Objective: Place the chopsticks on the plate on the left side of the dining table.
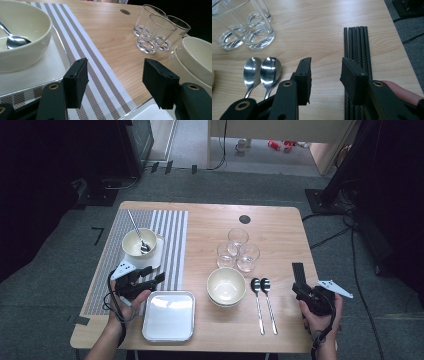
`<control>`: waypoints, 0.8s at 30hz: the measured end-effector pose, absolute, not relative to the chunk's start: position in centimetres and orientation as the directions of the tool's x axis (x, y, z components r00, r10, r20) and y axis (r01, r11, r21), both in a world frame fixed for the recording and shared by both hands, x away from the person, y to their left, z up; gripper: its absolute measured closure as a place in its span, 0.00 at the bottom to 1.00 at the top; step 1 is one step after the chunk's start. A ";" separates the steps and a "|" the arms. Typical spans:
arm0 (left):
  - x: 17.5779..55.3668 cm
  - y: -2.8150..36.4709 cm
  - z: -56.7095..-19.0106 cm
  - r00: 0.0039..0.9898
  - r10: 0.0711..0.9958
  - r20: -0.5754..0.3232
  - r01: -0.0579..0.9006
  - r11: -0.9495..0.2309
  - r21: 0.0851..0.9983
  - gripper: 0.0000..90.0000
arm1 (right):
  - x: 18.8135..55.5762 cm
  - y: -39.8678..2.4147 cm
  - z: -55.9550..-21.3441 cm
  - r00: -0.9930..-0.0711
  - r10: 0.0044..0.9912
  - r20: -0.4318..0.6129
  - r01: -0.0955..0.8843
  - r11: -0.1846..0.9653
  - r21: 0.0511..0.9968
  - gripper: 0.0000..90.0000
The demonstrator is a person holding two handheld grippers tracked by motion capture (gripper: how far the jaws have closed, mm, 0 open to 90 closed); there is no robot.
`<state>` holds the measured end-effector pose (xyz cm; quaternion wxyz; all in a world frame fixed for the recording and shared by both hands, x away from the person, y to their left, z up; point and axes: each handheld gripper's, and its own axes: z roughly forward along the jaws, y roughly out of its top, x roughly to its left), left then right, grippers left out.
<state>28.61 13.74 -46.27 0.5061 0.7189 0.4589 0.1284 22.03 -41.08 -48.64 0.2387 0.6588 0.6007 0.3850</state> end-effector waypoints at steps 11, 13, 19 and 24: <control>28.5 12.9 -46.5 0.569 0.779 -0.264 0.527 -0.099 0.844 0.42 | 22.0 -41.6 -49.1 0.012 0.984 0.180 0.625 -0.148 0.767 0.94; 28.5 12.7 -46.5 0.571 0.777 -0.264 0.529 -0.102 0.842 0.42 | 22.0 -41.8 -49.2 0.027 0.985 0.168 0.635 -0.147 0.759 0.99; 28.6 12.6 -46.8 0.575 0.776 -0.259 0.533 -0.115 0.838 0.43 | 22.1 -42.0 -49.6 0.027 0.982 0.185 0.675 -0.154 0.721 1.00; 28.6 12.6 -46.8 0.571 0.779 -0.260 0.536 -0.113 0.837 0.43 | 22.5 -41.8 -50.3 0.054 0.988 0.142 0.694 -0.139 0.706 0.98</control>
